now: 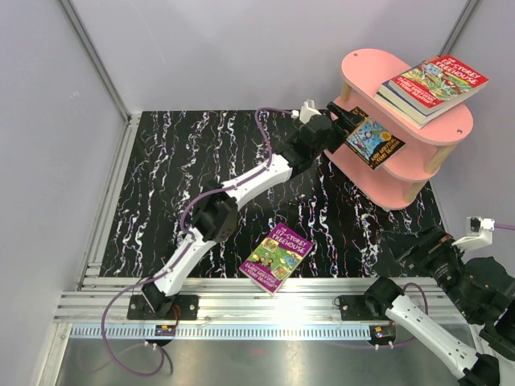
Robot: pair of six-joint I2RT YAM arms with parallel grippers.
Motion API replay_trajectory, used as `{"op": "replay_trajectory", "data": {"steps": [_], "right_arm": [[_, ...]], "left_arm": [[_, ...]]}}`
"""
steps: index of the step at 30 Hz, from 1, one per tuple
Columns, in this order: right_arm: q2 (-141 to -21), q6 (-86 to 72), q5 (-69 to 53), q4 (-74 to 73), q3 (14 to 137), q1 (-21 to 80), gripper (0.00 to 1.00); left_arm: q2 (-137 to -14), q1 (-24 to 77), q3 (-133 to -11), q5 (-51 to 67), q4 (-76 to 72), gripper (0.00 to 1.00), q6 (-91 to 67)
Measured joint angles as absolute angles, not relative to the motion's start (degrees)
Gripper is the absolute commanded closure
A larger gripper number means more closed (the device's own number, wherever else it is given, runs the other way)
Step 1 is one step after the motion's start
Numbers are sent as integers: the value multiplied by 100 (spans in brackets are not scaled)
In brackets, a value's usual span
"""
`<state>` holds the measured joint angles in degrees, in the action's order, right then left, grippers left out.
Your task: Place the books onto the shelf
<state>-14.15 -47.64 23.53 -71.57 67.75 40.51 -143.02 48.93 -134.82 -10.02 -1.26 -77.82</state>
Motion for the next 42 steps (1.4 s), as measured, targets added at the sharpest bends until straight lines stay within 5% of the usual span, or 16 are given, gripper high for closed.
{"op": "replay_trajectory", "data": {"steps": [20, 22, 24, 25, 32, 36, 38, 39, 40, 42], "right_arm": [[-1330, -4840, 2351, -7188, 6582, 4051, 3], [-1306, -4842, 2353, -7188, 6576, 4051, 4], [-1284, -4842, 2353, -7188, 6558, 4051, 5], [-1275, -4845, 2355, -7188, 6547, 4051, 6], [-1219, -4845, 2353, -7190, 6447, 4051, 6], [-1210, -4845, 2353, -7188, 6420, 4051, 7], [-1210, -4842, 2351, -7188, 6420, 4051, 7], [-1210, -4845, 2351, -7188, 6420, 4051, 6], [-1210, -4842, 2351, -7188, 6420, 4051, 4], [-1212, -4836, 2331, -7168, 6405, 4051, 0]], "left_arm": [[-14075, 4746, -13351, -725, 1194, 3, -6958], [-13858, 4775, -12962, -716, 1192, 15, -6888], [-13550, 4797, -12446, -707, 1133, 44, -6834], [-13447, 4803, -12280, -707, 1087, 50, -6825], [-12910, 4836, -11649, -711, 880, 57, -6479], [-12840, 4836, -11649, -703, 679, 71, -6318], [-12816, 4836, -11642, -679, 650, 63, -6222], [-12768, 4838, -11535, -663, 576, 54, -6143], [-12663, 4838, -11334, -663, 565, 32, -6075], [-12418, 4838, -10777, -637, 421, 21, -6001]]}}
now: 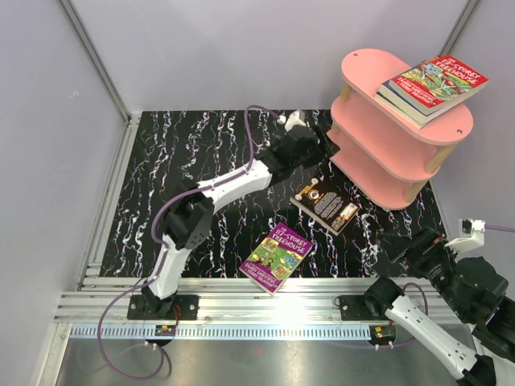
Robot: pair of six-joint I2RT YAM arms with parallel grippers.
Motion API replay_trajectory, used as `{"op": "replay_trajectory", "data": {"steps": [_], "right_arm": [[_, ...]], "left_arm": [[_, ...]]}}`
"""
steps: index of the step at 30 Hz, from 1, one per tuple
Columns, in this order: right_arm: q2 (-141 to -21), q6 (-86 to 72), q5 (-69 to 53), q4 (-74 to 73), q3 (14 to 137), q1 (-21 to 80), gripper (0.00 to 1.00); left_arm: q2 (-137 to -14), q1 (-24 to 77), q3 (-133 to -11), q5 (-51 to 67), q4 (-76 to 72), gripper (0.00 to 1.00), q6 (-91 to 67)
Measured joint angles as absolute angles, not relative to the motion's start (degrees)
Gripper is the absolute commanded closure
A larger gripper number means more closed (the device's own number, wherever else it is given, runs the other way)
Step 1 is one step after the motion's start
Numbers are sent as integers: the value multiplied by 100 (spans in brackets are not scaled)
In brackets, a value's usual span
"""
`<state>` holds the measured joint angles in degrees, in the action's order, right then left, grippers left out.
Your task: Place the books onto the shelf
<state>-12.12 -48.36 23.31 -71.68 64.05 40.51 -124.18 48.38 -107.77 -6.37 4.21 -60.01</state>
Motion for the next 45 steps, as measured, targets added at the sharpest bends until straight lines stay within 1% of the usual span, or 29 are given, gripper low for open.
{"op": "replay_trajectory", "data": {"steps": [1, 3, 6, 9, 11, 15, 18, 20, 22, 25, 31, 34, 35, 36, 38, 39, 41, 42, 45], "right_arm": [[-1214, -4825, 2314, -7135, 6364, 4051, 0], [-1275, -4818, 2239, -7028, 6165, 4051, 0], [-1745, -4856, 1979, -6792, 5732, 4051, 0], [-2864, -4928, 1774, -6357, 5387, 4051, 0], [-3468, -4984, 1621, -5870, 5140, 4051, 0], [-4182, -5216, 1190, -5028, 4554, 4051, 0], [-4803, -5483, 617, -4145, 3951, 4051, 0], [-5286, -5688, 237, -3387, 3468, 4051, 0], [-5767, -5892, -115, -2759, 2991, 4053, 0], [-6254, -6104, -388, -2296, 2674, 4069, 0], [-6425, -6309, -569, -1450, 2633, 4095, 0], [-6606, -6410, -580, -1011, 2486, 4097, 3], [-6657, -6464, -631, -814, 2447, 4093, 5], [-6729, -6495, -672, -569, 2403, 4097, 13], [-6820, -6536, -751, -375, 2344, 4099, 21], [-6834, -6558, -779, -311, 2309, 4099, 30], [-6825, -6576, -810, -228, 2239, 4101, 39], [-6779, -6595, -810, -283, 2222, 4104, 47], [-6453, -6606, -779, -572, 2215, 4123, 58]], "left_arm": [[-12289, 4838, -10471, -620, 364, 10, -5970], [-11966, 4838, -9660, -576, 296, 2, -5878], [-11627, 4814, -8595, -537, 270, 1, -5795], [-11288, 4783, -7706, -462, 349, 1, -5662], [-10982, 4727, -7231, -401, 460, 1, -5494], [-10084, 4375, -6447, -141, 655, 1, -5074], [-9367, 3999, -5728, 97, 572, 1, -4746], [-9120, 3826, -5345, 209, 582, 1, -4587], [-9080, 3782, -5002, 425, 534, 1, -4447], [-9102, 3822, -4554, 755, 456, 1, -4344], [-9299, 3870, -4344, 1570, -497, 2, -4338], [-9515, 4049, -4338, 1874, -980, 2, -4394], [-9568, 4134, -4338, 1935, -1105, 2, -4416], [-9631, 4276, -4335, 1992, -1251, 2, -4466], [-9727, 4469, -4331, 1870, -1551, 2, -4442], [-9795, 4491, -4318, 1844, -1719, 3, -4473], [-9955, 4550, -4298, 1848, -2115, 3, -4578], [-10038, 4595, -4298, 1844, -2309, 3, -4622], [-10226, 4737, -4276, 1868, -2770, 3, -4792]]}}
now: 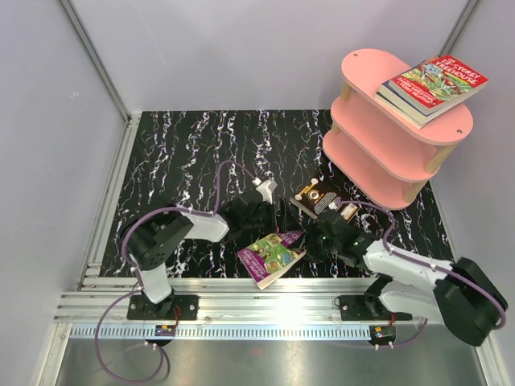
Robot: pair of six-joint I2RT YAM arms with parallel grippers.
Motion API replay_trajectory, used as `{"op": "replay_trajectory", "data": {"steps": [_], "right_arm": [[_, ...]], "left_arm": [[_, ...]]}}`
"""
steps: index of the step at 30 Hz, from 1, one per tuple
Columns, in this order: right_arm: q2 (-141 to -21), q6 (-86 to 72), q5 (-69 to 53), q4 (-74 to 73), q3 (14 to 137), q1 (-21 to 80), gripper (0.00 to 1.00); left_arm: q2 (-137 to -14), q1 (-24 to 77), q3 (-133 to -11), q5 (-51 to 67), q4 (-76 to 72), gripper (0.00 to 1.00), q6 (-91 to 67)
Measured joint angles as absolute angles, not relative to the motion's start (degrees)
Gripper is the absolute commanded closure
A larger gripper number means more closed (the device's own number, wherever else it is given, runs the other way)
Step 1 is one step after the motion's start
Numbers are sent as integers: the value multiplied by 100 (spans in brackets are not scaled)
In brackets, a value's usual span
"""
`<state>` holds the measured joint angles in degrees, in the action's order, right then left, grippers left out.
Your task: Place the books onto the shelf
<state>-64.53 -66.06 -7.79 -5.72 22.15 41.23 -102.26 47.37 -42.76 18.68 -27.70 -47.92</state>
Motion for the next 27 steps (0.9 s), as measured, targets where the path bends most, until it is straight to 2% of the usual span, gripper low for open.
{"op": "replay_trajectory", "data": {"steps": [1, 3, 5, 7, 16, 21, 27], "right_arm": [[-6233, -6598, -733, -729, 2217, 4134, 67], [-5760, -6563, -617, -1085, 2270, 4136, 76], [-5441, -6521, -532, -1514, 2353, 4147, 93], [-5188, -6488, -482, -1938, 2423, 4165, 100], [-4491, -6007, -193, -3260, 3098, 4171, 100], [-4014, -5621, -91, -3741, 3802, 4174, 100], [-3739, -5356, 10, -4005, 4217, 4176, 100]], "left_arm": [[-10287, 4786, -4265, 1887, -2921, 4, -4860], [-10379, 4869, -4261, 1949, -3135, 4, -5017], [-10440, 4917, -4265, 2023, -3247, 4, -5242], [-10473, 4974, -4268, 2110, -3293, 4, -5380], [-9918, 4757, -4038, 2403, -2873, 1, -5186], [-9393, 4259, -3581, 3216, -3573, 11, -5103], [-9290, 4311, -3284, 4193, -5175, 21, -5452]]}}
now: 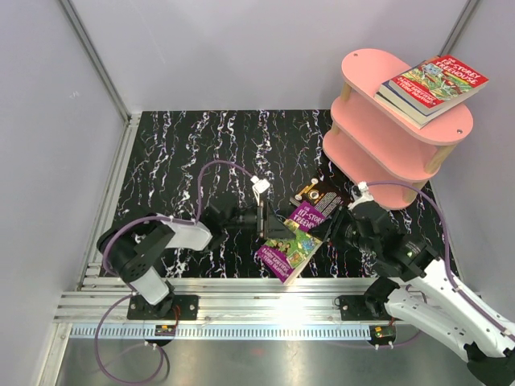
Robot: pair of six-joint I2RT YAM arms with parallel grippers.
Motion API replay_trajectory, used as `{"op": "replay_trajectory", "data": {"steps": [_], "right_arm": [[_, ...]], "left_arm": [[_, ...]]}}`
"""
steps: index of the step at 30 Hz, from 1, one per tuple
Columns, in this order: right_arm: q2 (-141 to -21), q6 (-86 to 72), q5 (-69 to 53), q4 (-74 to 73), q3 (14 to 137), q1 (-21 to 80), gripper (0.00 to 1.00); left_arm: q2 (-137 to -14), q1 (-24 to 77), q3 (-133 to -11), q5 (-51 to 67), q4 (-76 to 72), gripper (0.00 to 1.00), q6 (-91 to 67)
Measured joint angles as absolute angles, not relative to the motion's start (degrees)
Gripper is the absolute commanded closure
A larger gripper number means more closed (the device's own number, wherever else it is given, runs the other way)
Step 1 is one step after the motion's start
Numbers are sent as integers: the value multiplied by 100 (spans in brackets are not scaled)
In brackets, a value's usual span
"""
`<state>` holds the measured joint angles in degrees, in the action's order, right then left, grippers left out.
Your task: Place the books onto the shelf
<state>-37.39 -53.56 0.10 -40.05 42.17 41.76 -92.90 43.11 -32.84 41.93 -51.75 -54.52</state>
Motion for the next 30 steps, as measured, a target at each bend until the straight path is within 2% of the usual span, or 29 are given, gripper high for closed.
{"op": "replay_trajectory", "data": {"steps": [3, 4, 7, 8, 9, 11, 13, 14, 15, 16, 18, 24, 30], "right_arm": [[-3752, -5336, 104, -3887, 4228, 4174, 100], [-3743, -5330, 86, -3894, 4228, 4176, 100], [-3743, -5256, 110, -3988, 4230, 4195, 100], [-3758, -5229, 128, -4040, 4230, 4195, 100], [-3760, -5207, 145, -4080, 4230, 4195, 100], [-3758, -5203, 189, -4171, 4237, 4195, 100], [-3741, -5190, 211, -4213, 4265, 4195, 99], [-3734, -5179, 237, -4263, 4292, 4195, 95], [-3732, -5166, 281, -4342, 4351, 4195, 84], [-3726, -5140, 340, -4445, 4442, 4198, 34], [-3699, -5074, 626, -4794, 4759, 4195, 1], [-3315, -4919, 1479, -5301, 6001, 4191, 0], [-2685, -4851, 2093, -5736, 7024, 4193, 0]], "left_arm": [[-9507, 4515, -3173, 4731, -6147, 31, -5979], [-9651, 4547, -3170, 4858, -6392, 45, -6219], [-10040, 4574, -3170, 5172, -6871, 62, -6849], [-10121, 4580, -3170, 5256, -6971, 84, -7011], [-10180, 4582, -3170, 5323, -7059, 93, -7164], [-10224, 4593, -3177, 5360, -7251, 100, -7293], [-10296, 4602, -3192, 5369, -7356, 100, -7397], [-10320, 4615, -3227, 5369, -7371, 100, -7408], [-10331, 4630, -3275, 5367, -7363, 100, -7395], [-10331, 4646, -3343, 5360, -7363, 100, -7356], [-10315, 4672, -3586, 5319, -7308, 100, -7107], [-10193, 4768, -5242, 4560, -5065, 100, -5940], [-11187, 4790, -7505, 3924, -4397, 100, -6058]]}}
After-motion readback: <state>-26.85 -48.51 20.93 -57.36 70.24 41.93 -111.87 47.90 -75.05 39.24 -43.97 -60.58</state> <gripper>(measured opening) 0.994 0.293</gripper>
